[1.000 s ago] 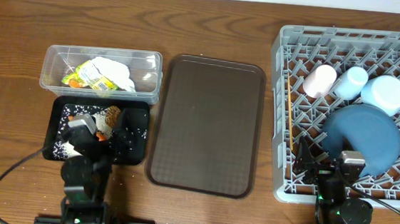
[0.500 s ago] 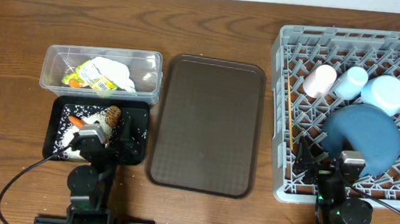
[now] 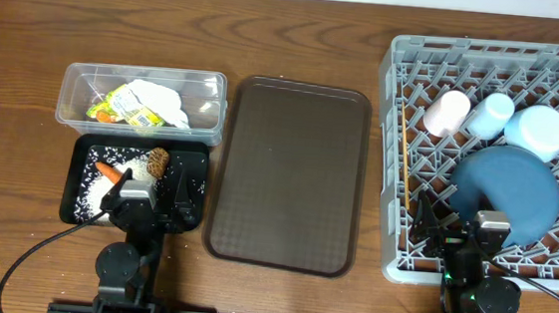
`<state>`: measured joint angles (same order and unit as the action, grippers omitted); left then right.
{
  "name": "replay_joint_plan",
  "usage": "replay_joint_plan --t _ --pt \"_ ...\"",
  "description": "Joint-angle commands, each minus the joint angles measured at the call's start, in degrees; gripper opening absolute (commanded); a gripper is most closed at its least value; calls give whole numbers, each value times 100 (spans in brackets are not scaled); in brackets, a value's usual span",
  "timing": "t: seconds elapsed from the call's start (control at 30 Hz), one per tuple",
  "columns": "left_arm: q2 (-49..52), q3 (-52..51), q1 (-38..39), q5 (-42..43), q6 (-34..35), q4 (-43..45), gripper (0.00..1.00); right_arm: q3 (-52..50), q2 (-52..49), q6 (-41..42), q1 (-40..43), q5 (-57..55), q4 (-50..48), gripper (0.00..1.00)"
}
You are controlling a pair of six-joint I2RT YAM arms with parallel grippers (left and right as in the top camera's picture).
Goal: Sort waste into correct bins and load items into the dishwasher rack
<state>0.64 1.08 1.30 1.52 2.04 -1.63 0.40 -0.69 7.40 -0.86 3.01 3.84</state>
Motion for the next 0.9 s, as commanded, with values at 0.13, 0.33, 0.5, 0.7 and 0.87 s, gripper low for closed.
replay_joint_plan --t 0.13,0.33,0.5,0.7,0.87 --pt "-55 -85 212 -319 -286 -247 98 -11 37 68 48 -17 22 99" --pt "-55 -85 236 -306 -286 -245 98 -11 37 68 48 -17 22 99" --pt "-55 -85 238 -306 -286 -245 98 -11 37 68 48 -17 22 99" --pt "-42 -85 238 -306 -289 -245 98 -11 37 68 48 -15 22 99" --pt "-42 -85 238 -308 -289 -245 98 -11 37 68 48 -17 22 99"
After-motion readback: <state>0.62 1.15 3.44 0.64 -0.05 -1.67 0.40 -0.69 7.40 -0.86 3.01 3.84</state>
